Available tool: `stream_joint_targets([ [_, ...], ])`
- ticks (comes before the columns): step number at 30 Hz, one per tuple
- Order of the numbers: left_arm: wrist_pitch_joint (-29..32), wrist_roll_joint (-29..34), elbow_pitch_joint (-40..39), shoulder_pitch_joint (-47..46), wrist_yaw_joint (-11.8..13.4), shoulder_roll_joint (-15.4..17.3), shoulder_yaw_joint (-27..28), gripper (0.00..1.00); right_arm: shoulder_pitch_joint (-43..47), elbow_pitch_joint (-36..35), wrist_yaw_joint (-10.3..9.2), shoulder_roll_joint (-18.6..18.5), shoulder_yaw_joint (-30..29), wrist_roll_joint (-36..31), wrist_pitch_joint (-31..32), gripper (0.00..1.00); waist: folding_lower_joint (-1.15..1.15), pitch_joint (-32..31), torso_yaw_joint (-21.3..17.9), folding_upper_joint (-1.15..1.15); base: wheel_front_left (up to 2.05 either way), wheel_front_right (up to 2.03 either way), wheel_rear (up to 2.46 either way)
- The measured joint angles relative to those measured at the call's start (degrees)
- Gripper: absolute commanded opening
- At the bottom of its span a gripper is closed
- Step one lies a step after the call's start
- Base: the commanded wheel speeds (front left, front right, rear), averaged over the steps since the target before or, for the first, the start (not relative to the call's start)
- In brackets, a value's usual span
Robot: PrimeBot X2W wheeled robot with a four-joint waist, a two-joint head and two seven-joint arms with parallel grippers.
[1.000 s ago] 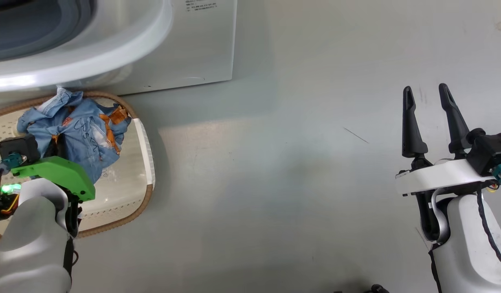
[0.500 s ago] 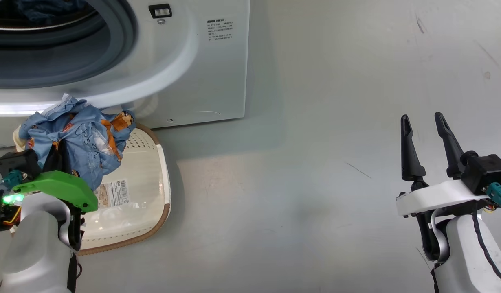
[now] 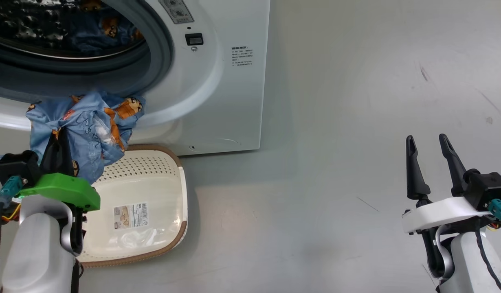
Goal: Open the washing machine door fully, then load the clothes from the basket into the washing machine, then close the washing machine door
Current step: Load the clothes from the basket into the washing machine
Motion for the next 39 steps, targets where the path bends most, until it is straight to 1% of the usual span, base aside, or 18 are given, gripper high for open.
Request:
stream_joint_targets([
  [9, 0.0, 0.0, -7.1, 5.3, 0.0, -0.5, 1.7, 0.00, 1.5, 0.8, 0.00, 0.0, 0.7, 0.3, 0.0, 1.00, 0.00, -4.4, 1.4, 0.00, 0.00, 0.00, 0.00],
  [13, -0.1, 0.8, -11.2, 7.3, 0.0, -0.4, 2.4, 0.00, 2.6, 1.1, 0.00, 0.2, 1.6, 0.4, 0.0, 1.00, 0.00, -6.5, 1.7, 0.00, 0.00, 0.00, 0.00],
  [18, -0.2, 1.1, -14.9, 10.1, 0.0, -0.5, 2.9, 0.00, 3.9, 1.1, 0.00, 0.3, 1.2, 0.6, 0.0, 1.00, 0.00, -8.8, 1.8, 0.00, 0.00, 0.00, 0.00],
  [26, -0.2, 1.5, -17.9, 15.4, -0.1, -1.0, 3.4, 0.00, 4.9, 1.1, 0.00, 0.4, 1.8, 0.9, 0.0, 1.00, 0.00, -11.4, 1.8, 0.00, 0.00, 0.00, 0.00],
  [39, -0.2, 1.5, -21.1, 19.8, -0.5, -1.6, 2.2, 0.00, 5.8, 0.4, 0.00, 0.4, 2.3, 0.9, 0.0, 1.00, 0.00, -11.3, 1.1, 0.00, 0.00, 0.00, 0.00],
])
